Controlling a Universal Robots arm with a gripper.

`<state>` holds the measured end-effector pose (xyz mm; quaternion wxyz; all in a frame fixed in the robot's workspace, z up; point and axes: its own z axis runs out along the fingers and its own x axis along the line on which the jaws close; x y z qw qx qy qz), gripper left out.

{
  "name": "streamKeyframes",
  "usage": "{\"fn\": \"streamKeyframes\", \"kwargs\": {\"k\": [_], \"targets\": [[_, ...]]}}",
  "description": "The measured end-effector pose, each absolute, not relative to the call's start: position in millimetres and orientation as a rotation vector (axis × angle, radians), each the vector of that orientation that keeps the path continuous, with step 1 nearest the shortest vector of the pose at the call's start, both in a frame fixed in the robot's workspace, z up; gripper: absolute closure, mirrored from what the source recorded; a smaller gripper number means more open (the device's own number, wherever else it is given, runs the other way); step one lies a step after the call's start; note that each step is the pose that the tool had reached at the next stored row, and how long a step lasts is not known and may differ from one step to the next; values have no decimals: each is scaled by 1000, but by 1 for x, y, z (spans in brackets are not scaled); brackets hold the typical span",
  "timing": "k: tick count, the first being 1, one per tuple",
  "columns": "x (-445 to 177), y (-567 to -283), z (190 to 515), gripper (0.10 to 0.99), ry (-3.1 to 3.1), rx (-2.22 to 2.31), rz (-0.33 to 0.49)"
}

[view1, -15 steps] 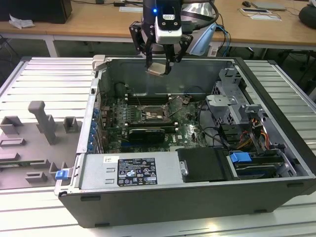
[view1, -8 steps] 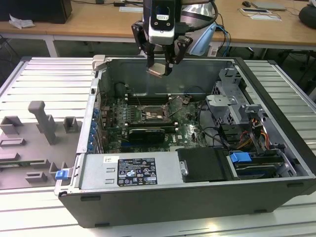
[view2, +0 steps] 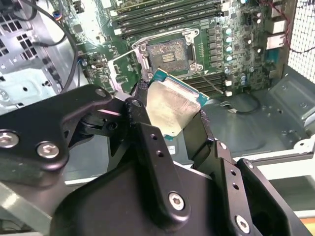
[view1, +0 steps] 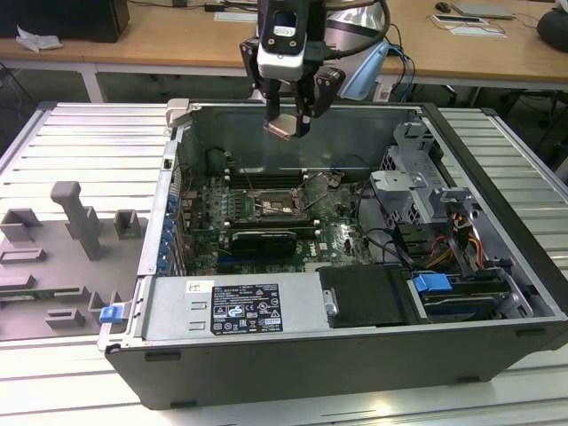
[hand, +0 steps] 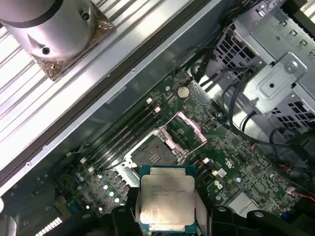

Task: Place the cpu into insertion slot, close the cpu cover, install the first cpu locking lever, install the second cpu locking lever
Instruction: 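Place the cpu into insertion slot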

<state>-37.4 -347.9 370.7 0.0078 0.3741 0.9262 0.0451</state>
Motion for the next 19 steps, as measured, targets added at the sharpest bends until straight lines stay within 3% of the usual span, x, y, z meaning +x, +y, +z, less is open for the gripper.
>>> {"fn": "streamKeyframes", "kwargs": {"k": [19], "targets": [[-37,-348,359,553,2826,1319,136]]}}
